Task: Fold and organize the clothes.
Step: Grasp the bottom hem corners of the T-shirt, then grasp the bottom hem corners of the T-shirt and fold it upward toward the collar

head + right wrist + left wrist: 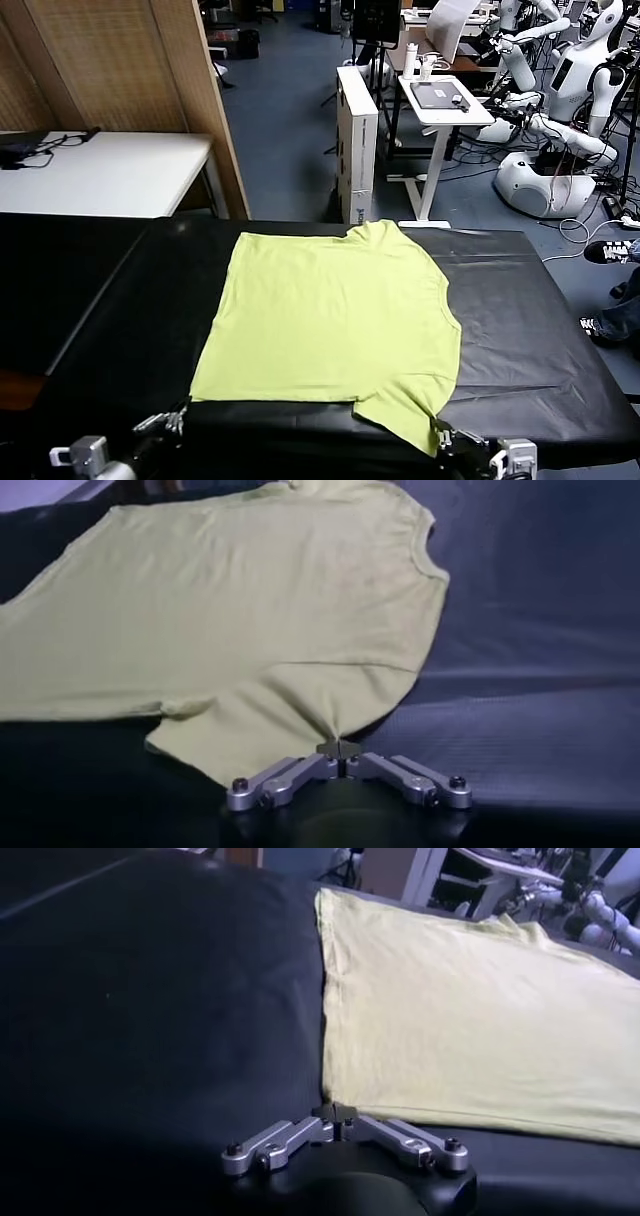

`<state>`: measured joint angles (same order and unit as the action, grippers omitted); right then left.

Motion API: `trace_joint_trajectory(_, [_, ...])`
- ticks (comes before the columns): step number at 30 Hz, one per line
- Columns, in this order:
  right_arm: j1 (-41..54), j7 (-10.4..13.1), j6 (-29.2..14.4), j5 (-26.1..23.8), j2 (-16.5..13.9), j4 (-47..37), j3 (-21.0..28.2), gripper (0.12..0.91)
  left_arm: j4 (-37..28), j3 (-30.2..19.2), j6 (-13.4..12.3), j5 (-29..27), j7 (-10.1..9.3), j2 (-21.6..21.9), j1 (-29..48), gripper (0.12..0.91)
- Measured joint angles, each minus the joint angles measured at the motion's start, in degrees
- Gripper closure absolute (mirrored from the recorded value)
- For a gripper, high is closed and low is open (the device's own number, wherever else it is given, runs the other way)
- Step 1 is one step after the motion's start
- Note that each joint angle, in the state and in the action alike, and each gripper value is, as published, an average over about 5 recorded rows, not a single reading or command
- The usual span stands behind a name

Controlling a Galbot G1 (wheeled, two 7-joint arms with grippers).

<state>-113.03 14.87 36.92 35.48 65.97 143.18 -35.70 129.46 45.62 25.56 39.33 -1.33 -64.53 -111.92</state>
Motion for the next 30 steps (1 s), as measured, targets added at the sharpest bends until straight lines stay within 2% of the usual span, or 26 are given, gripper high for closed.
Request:
trace_joint_trajectory(9, [7.36, -2.48, -6.19, 0.19, -2.62, -2.96, -0.06, 0.885, 3.6, 1.21, -2.53, 0.79, -0.18, -1.05, -1.2, 0.885])
trace_joint_trajectory(12, [11.31, -2.73, -7.57, 0.54, -4.03, -5.61, 0.96, 0.885, 3.79, 0.9, -2.92, 2.03, -1.08, -1.82, 0.76, 0.885])
trace_joint_trajectory(15, [15.89, -2.71, -7.93, 1.73, -5.44, -9.15, 2.44, 0.885, 3.42, 0.37, -2.83, 3.02, -2.33, -2.21, 3.83, 0.885])
trace_joint_trajectory(21, [25.29, -2.5, -7.87, 3.6, -8.3, -15.84, 5.46, 0.885, 0.95, -1.05, -2.8, 3.42, -3.1, -1.73, 11.42, 0.885])
trace_joint_trajectory(30, [36.61, -2.32, -7.8, 3.46, -11.28, -23.39, 11.03, 0.885, -4.86, -4.88, -3.33, 2.36, -2.78, -0.64, 20.92, 0.885])
